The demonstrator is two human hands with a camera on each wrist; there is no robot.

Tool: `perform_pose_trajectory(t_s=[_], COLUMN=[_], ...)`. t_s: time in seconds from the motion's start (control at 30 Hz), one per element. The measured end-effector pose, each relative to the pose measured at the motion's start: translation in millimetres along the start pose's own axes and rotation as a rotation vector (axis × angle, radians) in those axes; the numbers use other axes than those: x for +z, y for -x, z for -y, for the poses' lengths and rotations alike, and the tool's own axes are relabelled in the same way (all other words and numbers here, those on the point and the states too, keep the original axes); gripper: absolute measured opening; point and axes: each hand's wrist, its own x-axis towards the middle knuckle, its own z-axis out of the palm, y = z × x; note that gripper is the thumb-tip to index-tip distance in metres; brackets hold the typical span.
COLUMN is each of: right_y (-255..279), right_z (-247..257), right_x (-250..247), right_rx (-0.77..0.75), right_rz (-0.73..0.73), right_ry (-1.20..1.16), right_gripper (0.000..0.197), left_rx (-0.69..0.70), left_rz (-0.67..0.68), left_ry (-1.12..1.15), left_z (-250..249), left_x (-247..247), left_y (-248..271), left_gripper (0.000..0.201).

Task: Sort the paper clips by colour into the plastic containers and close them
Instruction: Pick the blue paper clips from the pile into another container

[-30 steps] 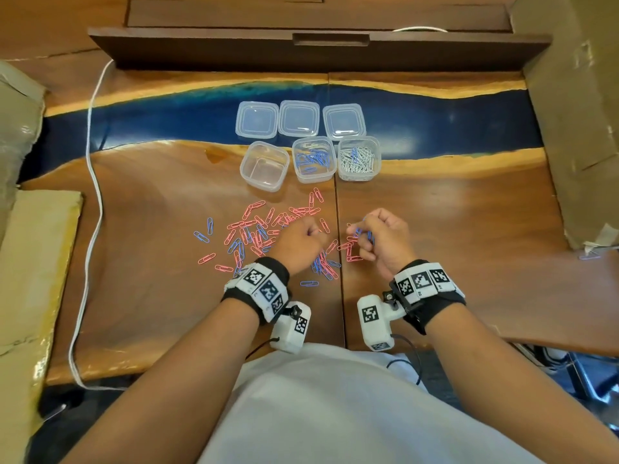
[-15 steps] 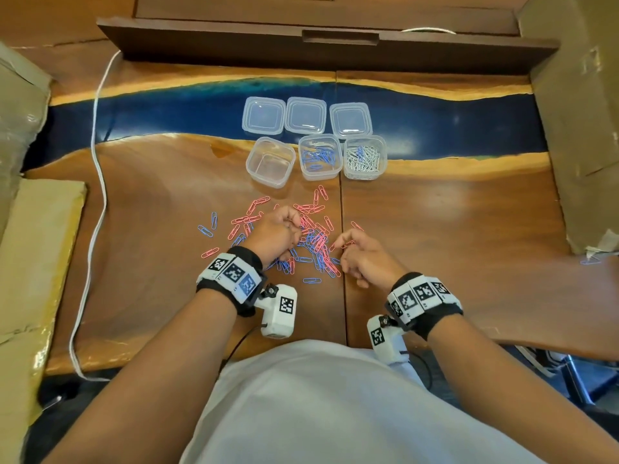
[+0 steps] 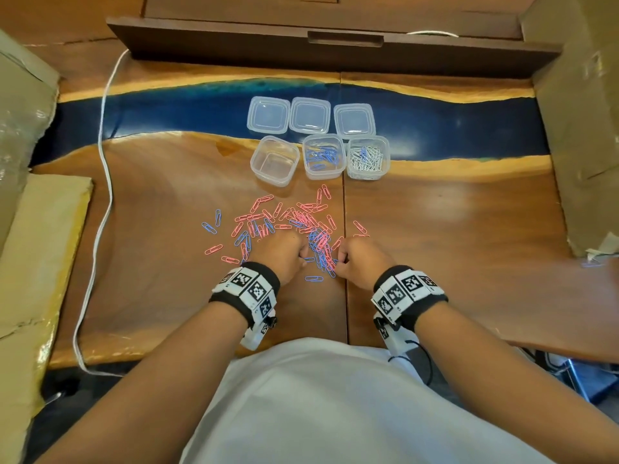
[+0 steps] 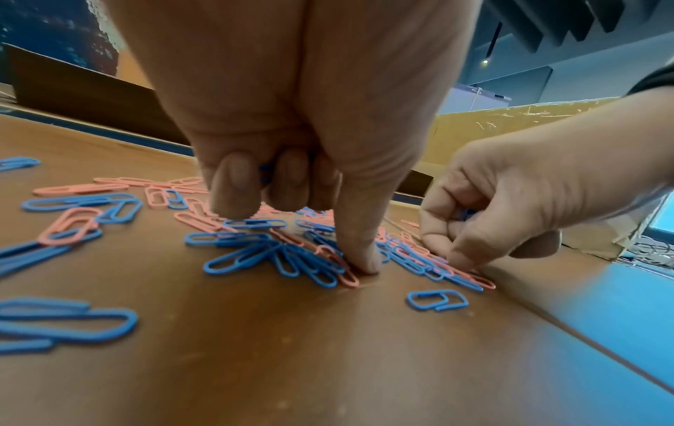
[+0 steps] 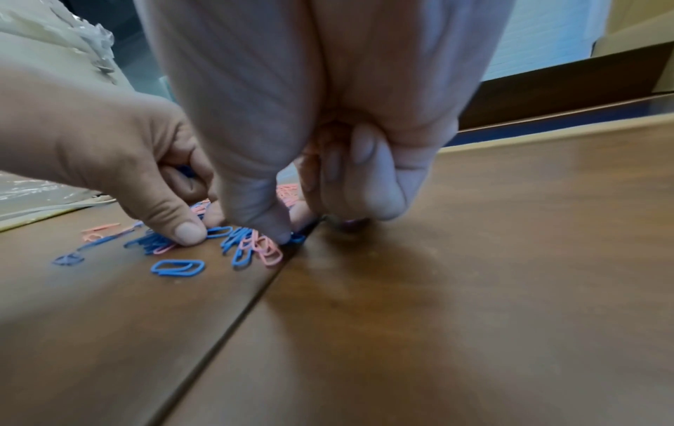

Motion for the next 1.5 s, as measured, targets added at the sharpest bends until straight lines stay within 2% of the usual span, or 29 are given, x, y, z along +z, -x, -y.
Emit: perform_pose_trajectory(t_s=[0.13, 0.2, 0.4, 0.53, 0.7, 0.87, 0.97, 1.07, 1.13, 1.2, 1.27, 1.33, 1.4, 1.5], right_y=[1, 3, 10, 8, -3, -5, -2, 2, 5, 7, 8, 7, 5, -2], right_z=[2, 2, -7, -12, -6, 7, 8, 5, 0, -5, -9, -11, -11, -9], right_x=[0, 0, 3, 6, 0, -6, -7, -3, 0, 2, 3, 2, 2, 2], right_rx=[-0.002, -0.018, -0.058, -0.074, -0.072, -0.099, -0.123, -0.138, -0.128, -0.112, -0.113, -0.137, -0.168, -0.2], right_rz=[0.033, 0.034, -0.054, -0.116, 0.001, 0.089, 0.091, 0.075, 0.037, -0.034, -0.092, -0.108, -0.093, -0.053], right_ry=[0.044, 0.062, -0.012, -0.068, 0.018, 0.196, 0.23, 0.199, 0.136, 0.035, -0.04, -0.05, -0.024, 0.008], right_gripper=[0.022, 0.02, 0.009, 0.008, 0.008, 0.016, 0.017, 0.015, 0.011, 0.006, 0.002, 0.006, 0.009, 0.001], left_rx=[0.019, 0.032, -0.063, -0.122, -0.231, -0.199, -0.204, -0.108, 0.0, 0.049, 0.044, 0.024, 0.009, 0.029], left_rz=[0.05, 0.045, -0.002, 0.039, 0.128, 0.137, 0.123, 0.079, 0.05, 0.053, 0.074, 0.082, 0.099, 0.094], left_ry=[-0.036, 0.024, 0.479, 0.683, 1.066, 1.235, 1.139, 0.769, 0.482, 0.234, 0.16, 0.136, 0.101, 0.042], left_z=[0, 1, 0, -4, -11, -9, -7, -8, -5, -1, 1, 1, -3, -5], left_x=[0, 2, 7, 10, 5, 1, 0, 7, 18, 28, 34, 36, 36, 38], left_y=[-2, -2, 5, 10, 17, 22, 25, 26, 24, 21, 20, 19, 19, 20], left_gripper=[0.015, 0.018, 0.026, 0.033, 0.027, 0.04, 0.035, 0.015, 0.013, 0.016, 0.018, 0.021, 0.02, 0.024])
